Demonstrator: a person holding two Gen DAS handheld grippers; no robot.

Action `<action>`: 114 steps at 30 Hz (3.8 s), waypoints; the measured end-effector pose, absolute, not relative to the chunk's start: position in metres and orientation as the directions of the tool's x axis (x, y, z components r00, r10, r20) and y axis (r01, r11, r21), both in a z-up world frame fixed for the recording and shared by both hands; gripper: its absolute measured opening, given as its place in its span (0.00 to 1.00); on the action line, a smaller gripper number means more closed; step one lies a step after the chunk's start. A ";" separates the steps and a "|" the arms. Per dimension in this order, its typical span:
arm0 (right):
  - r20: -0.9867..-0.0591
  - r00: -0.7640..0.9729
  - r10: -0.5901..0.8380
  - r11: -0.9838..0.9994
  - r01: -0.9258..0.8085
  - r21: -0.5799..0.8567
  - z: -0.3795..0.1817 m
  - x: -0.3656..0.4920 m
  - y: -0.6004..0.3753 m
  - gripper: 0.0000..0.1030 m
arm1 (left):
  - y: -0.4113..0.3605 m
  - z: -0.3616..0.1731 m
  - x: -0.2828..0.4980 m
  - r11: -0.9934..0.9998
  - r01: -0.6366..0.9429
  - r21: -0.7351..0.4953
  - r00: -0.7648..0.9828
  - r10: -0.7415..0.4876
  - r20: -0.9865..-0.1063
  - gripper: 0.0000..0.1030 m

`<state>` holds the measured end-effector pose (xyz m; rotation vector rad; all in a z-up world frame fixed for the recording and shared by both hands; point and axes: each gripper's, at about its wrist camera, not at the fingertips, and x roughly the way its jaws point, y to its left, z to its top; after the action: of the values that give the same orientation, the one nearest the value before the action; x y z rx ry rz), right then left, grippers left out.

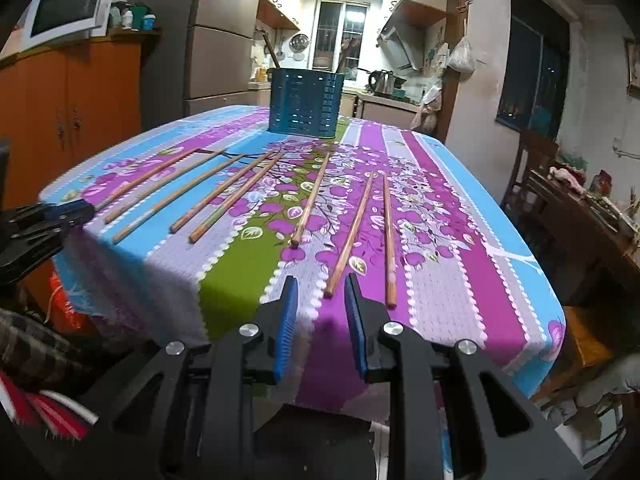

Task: Organize utensils
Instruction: 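Close the left gripper on a chopstick while the right gripper grasps another, then lift both chopsticks and carry them over the blue utensil holder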

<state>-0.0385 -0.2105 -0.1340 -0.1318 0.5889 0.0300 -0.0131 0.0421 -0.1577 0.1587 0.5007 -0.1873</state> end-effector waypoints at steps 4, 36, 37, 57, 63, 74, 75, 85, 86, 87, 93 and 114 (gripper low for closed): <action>-0.573 0.818 -0.056 0.995 -0.004 -0.103 -0.142 -0.024 -0.213 0.15 | 0.042 -0.157 -0.013 0.970 0.218 0.104 0.863 -0.141 -0.485 0.18; -0.551 0.832 -0.067 0.997 0.034 -0.070 -0.146 -0.022 -0.211 0.05 | 0.039 -0.162 -0.022 0.968 0.218 0.123 0.888 -0.145 -0.436 0.07; -0.544 0.837 -0.064 0.997 0.033 -0.066 -0.144 -0.023 -0.212 0.05 | 0.039 -0.162 -0.022 0.969 0.217 0.120 0.888 -0.145 -0.437 0.07; -0.550 0.834 -0.046 0.997 0.003 -0.079 -0.143 -0.024 -0.209 0.05 | 0.038 -0.165 -0.014 0.966 0.185 0.182 0.912 -0.100 -0.398 0.09; -0.556 0.830 -0.042 0.997 -0.005 -0.082 -0.143 -0.023 -0.207 0.05 | 0.045 -0.164 -0.023 0.969 0.171 0.179 0.918 -0.090 -0.387 0.15; -0.556 0.831 -0.039 0.997 -0.005 -0.077 -0.144 -0.024 -0.206 0.05 | 0.043 -0.171 -0.024 0.956 0.201 0.214 0.919 -0.108 -0.379 0.07; -0.555 0.831 -0.037 0.997 -0.005 -0.075 -0.144 -0.025 -0.208 0.05 | 0.042 -0.171 -0.024 0.955 0.206 0.212 0.917 -0.113 -0.382 0.08; -0.488 0.873 -0.020 0.999 0.003 -0.035 -0.120 -0.033 -0.220 0.04 | 0.048 -0.136 -0.025 0.970 0.201 0.139 0.920 -0.138 -0.366 0.07; -0.477 0.879 -0.019 0.999 0.003 -0.034 -0.116 -0.034 -0.221 0.05 | 0.049 -0.131 -0.026 0.971 0.199 0.134 0.925 -0.141 -0.353 0.07; -0.467 0.884 -0.018 0.999 0.002 -0.034 -0.112 -0.034 -0.222 0.05 | 0.050 -0.124 -0.027 0.972 0.197 0.130 0.930 -0.144 -0.337 0.07; -0.385 0.923 0.001 0.999 -0.016 -0.036 -0.077 -0.028 -0.228 0.05 | 0.055 -0.084 -0.019 0.978 0.193 0.079 0.947 -0.165 -0.275 0.07; -0.313 0.943 0.110 0.991 -0.127 -0.034 0.020 0.044 -0.253 0.05 | 0.069 0.026 0.076 0.960 0.277 -0.025 0.919 -0.273 -0.286 0.07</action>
<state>0.0438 -0.2535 0.0202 -0.0540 0.3161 0.1204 0.0758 0.0692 0.0261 0.0162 0.2917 -0.2826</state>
